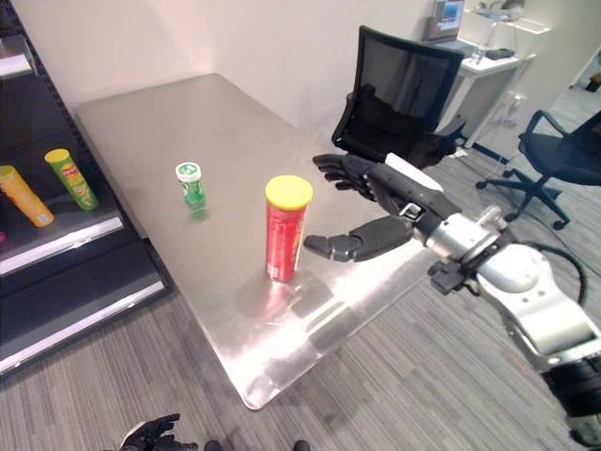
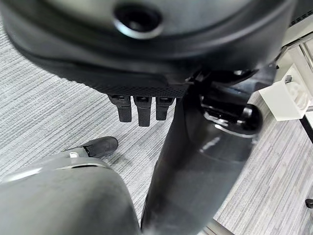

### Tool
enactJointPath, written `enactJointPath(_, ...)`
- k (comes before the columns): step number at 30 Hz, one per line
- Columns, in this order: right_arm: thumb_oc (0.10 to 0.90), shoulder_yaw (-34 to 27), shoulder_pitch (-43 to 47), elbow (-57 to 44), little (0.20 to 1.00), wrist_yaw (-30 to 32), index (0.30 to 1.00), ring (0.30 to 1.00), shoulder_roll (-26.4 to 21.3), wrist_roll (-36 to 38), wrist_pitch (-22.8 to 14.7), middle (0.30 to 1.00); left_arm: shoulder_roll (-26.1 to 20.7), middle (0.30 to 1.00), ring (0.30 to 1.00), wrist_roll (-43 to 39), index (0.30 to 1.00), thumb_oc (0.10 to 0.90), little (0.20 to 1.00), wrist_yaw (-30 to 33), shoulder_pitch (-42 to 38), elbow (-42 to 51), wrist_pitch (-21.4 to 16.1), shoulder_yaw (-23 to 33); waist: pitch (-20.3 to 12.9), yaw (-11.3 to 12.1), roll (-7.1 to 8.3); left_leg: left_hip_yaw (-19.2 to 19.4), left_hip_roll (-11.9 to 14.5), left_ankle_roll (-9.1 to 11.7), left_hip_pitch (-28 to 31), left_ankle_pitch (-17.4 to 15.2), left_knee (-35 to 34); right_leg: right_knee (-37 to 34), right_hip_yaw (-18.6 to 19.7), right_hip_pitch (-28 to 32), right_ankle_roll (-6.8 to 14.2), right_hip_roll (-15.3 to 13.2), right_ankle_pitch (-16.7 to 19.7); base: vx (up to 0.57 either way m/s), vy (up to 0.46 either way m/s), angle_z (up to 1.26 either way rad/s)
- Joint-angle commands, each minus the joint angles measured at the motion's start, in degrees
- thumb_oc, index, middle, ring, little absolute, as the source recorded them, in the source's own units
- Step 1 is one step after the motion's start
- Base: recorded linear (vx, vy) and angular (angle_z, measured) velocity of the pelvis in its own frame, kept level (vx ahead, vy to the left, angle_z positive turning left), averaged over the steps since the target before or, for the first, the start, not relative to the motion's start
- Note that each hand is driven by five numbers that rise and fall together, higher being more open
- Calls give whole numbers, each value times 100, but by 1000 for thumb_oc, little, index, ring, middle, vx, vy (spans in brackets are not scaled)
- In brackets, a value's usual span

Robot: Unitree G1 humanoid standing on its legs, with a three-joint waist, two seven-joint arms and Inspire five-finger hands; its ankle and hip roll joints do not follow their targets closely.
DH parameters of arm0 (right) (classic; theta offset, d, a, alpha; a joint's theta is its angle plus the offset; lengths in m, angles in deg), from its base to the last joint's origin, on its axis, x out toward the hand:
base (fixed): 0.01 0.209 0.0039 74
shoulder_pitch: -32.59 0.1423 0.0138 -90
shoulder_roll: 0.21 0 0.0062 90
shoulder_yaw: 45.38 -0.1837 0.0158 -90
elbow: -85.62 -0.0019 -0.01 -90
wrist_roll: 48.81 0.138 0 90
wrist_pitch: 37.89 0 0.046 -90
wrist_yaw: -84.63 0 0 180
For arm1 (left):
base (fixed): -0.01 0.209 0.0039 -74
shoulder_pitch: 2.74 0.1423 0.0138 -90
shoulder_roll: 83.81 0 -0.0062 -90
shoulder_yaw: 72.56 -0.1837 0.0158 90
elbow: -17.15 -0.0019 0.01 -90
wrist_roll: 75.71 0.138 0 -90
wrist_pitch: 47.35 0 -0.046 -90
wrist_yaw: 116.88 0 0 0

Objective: Put the goods on the table back onto the shelves and tidy them up.

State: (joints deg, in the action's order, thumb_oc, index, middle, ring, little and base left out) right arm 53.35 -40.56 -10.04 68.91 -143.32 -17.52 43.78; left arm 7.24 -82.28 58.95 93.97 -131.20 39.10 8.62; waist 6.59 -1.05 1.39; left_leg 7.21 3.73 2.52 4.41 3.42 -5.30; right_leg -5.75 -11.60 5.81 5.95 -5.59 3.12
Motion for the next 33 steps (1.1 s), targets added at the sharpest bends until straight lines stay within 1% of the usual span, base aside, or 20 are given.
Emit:
enactJointPath(1,800,-41,910,94,900,475,900,900,-161,-86,-459,900,-147,900,900,139,900,800,900,75,-276,-247,-258,-343,-212,229,194,251,188,338,294,-438,30,75,-241,58,457,-247,-77,3,2,18)
enactJointPath(2,800,-34,917,96,900,475,900,900,-160,-86,-460,900,-146,900,900,139,900,800,900,75,-276,-248,-259,-341,-213,224,194,248,188,338,293,-438,30,75,-244,58,457,-248,-78,-1,-1,21)
enactJointPath(5,800,329,1225,326,900,580,900,900,-223,-357,-462,900,-160,900,900,121,900,800,900,117,-257,-338,-254,-338,-204,307,234,164,163,341,251,-425,30,75,-325,77,451,-262,-77,1,-4,17)
enactJointPath(8,800,418,1306,416,900,581,900,900,-196,-316,-456,900,-160,900,900,116,900,800,900,124,-239,-346,-252,-324,-206,318,233,137,163,344,241,-425,30,75,-363,91,450,-270,-85,0,0,6)
enactJointPath(10,800,599,1437,525,900,590,900,900,-180,-346,-446,900,-180,900,900,102,900,800,900,132,-214,-362,-253,-336,-202,368,252,88,161,348,215,-413,30,75,-426,113,448,-279,-93,4,-4,11)
enactJointPath(11,800,769,1585,588,900,644,900,900,-232,-517,-449,900,-193,900,900,102,900,800,900,151,-223,-376,-253,-324,-206,401,268,57,157,352,204,-404,30,75,-452,123,451,-284,-93,12,-4,16)
enactJointPath(26,800,1572,2214,945,900,635,900,900,-181,-451,-420,900,-228,900,900,126,900,800,900,201,-194,-397,-269,-405,-179,513,341,-103,154,374,137,-376,30,75,-604,166,447,-296,-136,1,-3,8)
enactJointPath(27,776,1609,2225,938,865,637,865,865,-187,-486,-417,865,-225,900,900,123,900,800,900,216,-206,-424,-265,-398,-176,517,349,-119,151,376,130,-376,30,75,-622,172,445,-296,-139,5,-6,3)
enactJointPath(28,507,1629,2231,947,460,641,460,460,-203,-516,-413,460,-223,900,900,123,900,800,900,223,-204,-425,-267,-399,-177,520,356,-131,154,375,128,-375,30,75,-629,176,443,-294,-144,-2,-8,4)
enactJointPath(29,400,1716,2302,983,300,646,300,300,-236,-548,-407,300,-218,900,900,115,900,800,900,238,-213,-422,-270,-405,-170,526,366,-142,155,375,122,-371,30,75,-636,178,444,-295,-140,0,0,0)
enactJointPath(33,400,1826,2356,968,300,617,300,300,-324,-565,-407,300,-218,900,900,87,900,800,900,239,-213,-411,-280,-400,-169,531,374,-152,158,380,118,-372,30,75,-639,171,441,-293,-149,0,0,0)
